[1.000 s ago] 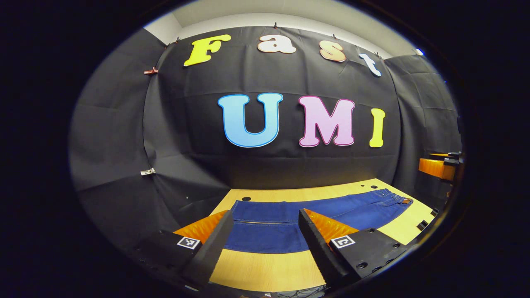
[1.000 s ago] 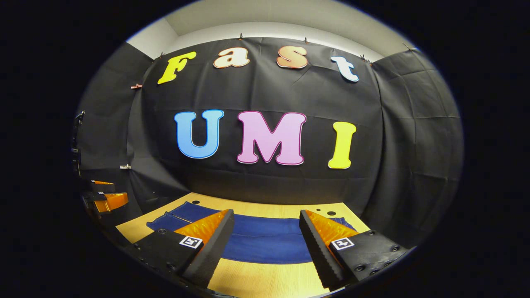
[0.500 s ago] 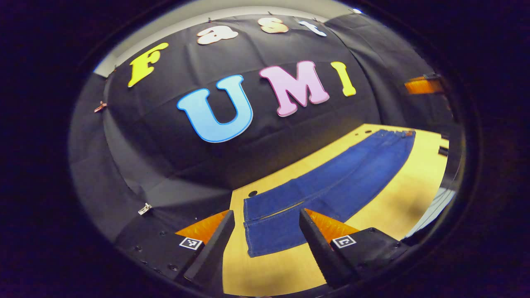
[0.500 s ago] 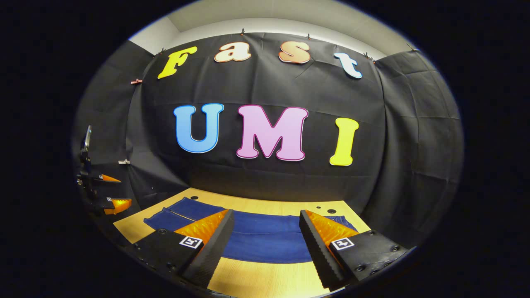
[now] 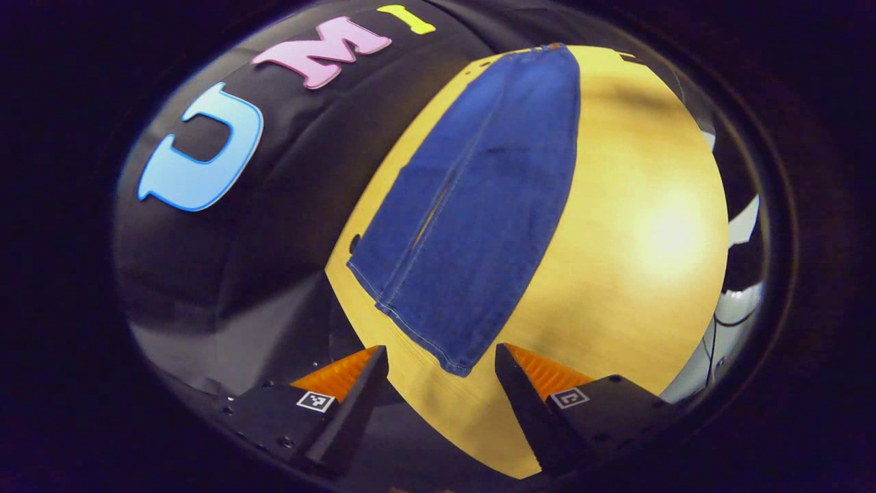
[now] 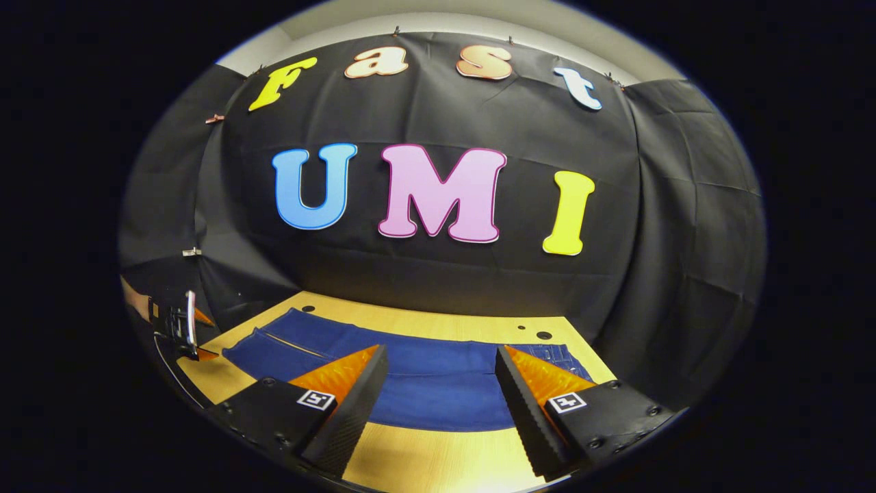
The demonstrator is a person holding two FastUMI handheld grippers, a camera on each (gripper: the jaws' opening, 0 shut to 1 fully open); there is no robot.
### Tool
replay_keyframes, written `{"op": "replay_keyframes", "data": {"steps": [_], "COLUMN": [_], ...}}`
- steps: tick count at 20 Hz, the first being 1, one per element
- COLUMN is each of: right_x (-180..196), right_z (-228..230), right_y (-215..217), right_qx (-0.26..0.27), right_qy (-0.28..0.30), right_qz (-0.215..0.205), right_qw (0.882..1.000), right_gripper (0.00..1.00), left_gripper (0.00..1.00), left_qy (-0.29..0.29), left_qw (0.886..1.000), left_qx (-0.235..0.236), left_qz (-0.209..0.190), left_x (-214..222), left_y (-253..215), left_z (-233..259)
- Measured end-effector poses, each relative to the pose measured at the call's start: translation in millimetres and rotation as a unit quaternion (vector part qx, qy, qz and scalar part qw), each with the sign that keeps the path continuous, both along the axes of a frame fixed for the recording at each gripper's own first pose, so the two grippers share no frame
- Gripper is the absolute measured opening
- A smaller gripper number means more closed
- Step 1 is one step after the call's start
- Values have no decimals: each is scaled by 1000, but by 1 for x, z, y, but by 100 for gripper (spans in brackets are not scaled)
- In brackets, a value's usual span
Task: Grasp the waist and the cuffs of the jeans and fold them to make the two legs overlap; first hold the waist and fold one-third of the jeans toward the cuffs, then hold the cuffs and fold the remaining one-third in the same direction to finish folding.
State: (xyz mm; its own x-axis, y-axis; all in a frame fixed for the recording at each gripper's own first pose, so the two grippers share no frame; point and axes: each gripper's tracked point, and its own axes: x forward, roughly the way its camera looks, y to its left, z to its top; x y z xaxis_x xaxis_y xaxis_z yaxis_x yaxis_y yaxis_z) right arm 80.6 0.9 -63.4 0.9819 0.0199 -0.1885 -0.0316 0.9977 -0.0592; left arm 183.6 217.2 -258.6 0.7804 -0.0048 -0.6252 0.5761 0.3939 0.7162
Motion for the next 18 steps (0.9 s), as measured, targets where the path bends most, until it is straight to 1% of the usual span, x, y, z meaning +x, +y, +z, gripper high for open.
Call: {"op": "replay_keyframes", "data": {"steps": [2, 4, 5, 6, 7, 9, 10, 11, 12, 13, 14, 15, 16, 17, 18], "right_x": [13, 24, 29, 34, 38, 47, 51, 56, 61, 65, 71, 76, 82, 88, 93], "right_z": [-10, -25, -33, -39, -43, -53, -59, -63, -65, -68, -69, -71, -70, -70, -70], "right_y": [-8, -20, -27, -36, -45, -62, -70, -77, -84, -91, -98, -106, -116, -126, -137], "right_qx": [5, 3, -1, -2, -3, -6, -7, -9, -11, -14, -20, -26, -28, -30, -38], "right_qy": [12, 30, 42, 51, 56, 67, 74, 78, 80, 82, 84, 84, 82, 80, 78], "right_qz": [-3, -8, -11, -14, -19, -30, -35, -40, -44, -46, -47, -51, -54, -59, -63], "right_qw": [1000, 1000, 999, 999, 998, 997, 997, 996, 996, 995, 995, 995, 995, 995, 994], "right_gripper": [96, 96, 96, 96, 97, 96, 97, 97, 96, 96, 96, 96, 97, 96, 96], "left_gripper": [98, 98, 98, 98, 93, 91, 89, 88, 75, 58, 46, 38, 39, 33, 14], "left_qy": [31, 60, 68, 59, 55, 54, 59, 74, 77, 75, 68, 69, 95, 95, 95], "left_qw": [999, 994, 992, 990, 989, 989, 989, 988, 987, 986, 986, 988, 989, 990, 990], "left_qx": [40, 78, 98, 111, 117, 118, 118, 118, 122, 128, 129, 122, 104, 99, 96], "left_qz": [-18, -39, -47, -60, -66, -67, -70, -71, -76, -78, -77, -68, -53, -42, -36], "left_x": [5, 15, 15, 24, 36, 57, 63, 68, 73, 80, 85, 88, 84, 85, 88], "left_y": [9, 15, 16, 12, 10, 7, 3, 1, -3, -5, -6, -7, -7, -12, -11], "left_z": [-20, -38, -42, -41, -38, -37, -38, -43, -45, -47, -45, -46, -54, -48, -50]}}
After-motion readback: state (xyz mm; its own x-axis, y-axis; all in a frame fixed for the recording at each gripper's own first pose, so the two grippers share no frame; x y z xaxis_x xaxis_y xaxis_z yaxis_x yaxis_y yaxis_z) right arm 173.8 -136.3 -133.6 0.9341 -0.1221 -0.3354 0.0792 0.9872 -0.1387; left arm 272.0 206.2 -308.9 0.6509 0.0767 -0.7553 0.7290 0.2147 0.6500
